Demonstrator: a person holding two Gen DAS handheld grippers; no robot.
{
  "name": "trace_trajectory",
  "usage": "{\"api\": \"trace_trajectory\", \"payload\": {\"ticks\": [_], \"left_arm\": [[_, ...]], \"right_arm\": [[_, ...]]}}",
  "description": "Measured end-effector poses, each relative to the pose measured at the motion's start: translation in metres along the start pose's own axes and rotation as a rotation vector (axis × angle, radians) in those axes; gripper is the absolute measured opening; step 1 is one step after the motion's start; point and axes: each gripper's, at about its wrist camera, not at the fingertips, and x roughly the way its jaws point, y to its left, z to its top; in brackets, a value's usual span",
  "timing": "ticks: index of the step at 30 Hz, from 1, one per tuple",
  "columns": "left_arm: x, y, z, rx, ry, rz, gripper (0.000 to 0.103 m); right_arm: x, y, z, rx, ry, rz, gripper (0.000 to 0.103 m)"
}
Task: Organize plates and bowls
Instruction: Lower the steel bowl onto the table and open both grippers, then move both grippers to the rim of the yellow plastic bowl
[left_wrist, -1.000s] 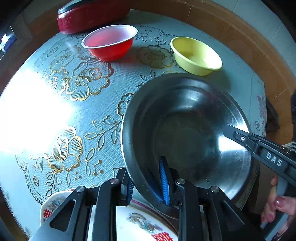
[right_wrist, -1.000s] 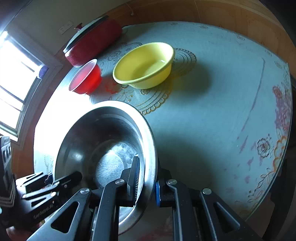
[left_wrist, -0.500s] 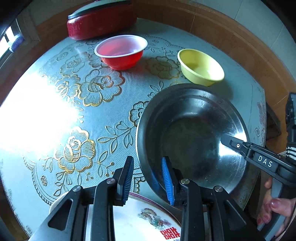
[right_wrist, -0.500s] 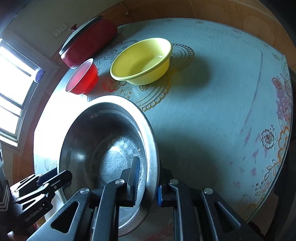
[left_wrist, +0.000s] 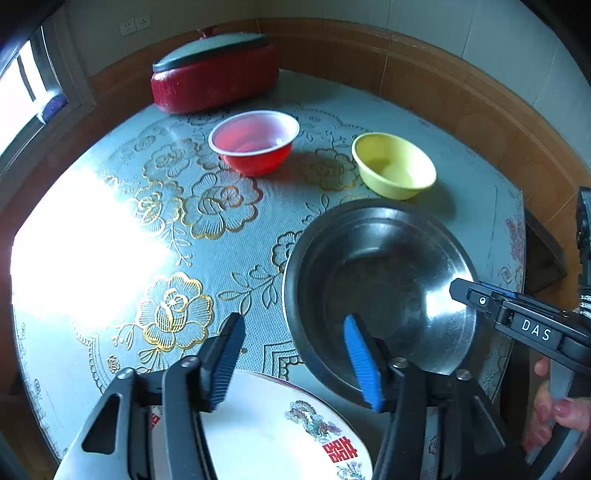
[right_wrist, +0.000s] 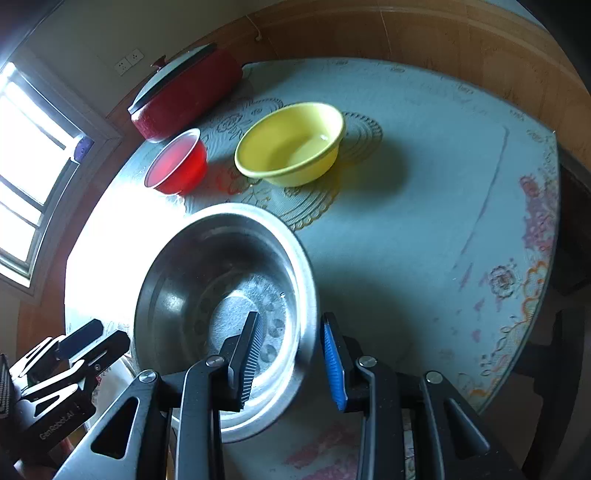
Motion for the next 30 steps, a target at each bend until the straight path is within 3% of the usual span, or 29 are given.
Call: {"api": "trace_trajectory", "payload": {"ticks": [4,13,20,30], "left_arm": [[-0.005,-0.001,0.000,-0.003,-0.007,0.003,0.074],[-0.003,0.005,0.003,-0.065,0.000,-0.035,0.086],[0.002,0.009,0.020,-0.128,-0.008,-0.051,0.086],[0.018,-0.005,0.058,-0.119,0.003,-0.017,0.086]], "right_arm": [[-0.008,-0.004,0.001,-0.005,-0.021,-0.009,0.033],[-0.011,-0.026,0.012,0.018,-0.020,-0.007,0.035],[-0.008,-0.040,0.041,0.052,-0.044,0.032,0.035],[0.018,-0.056,0.098,0.066,-0.026,0.040,0.035]]}}
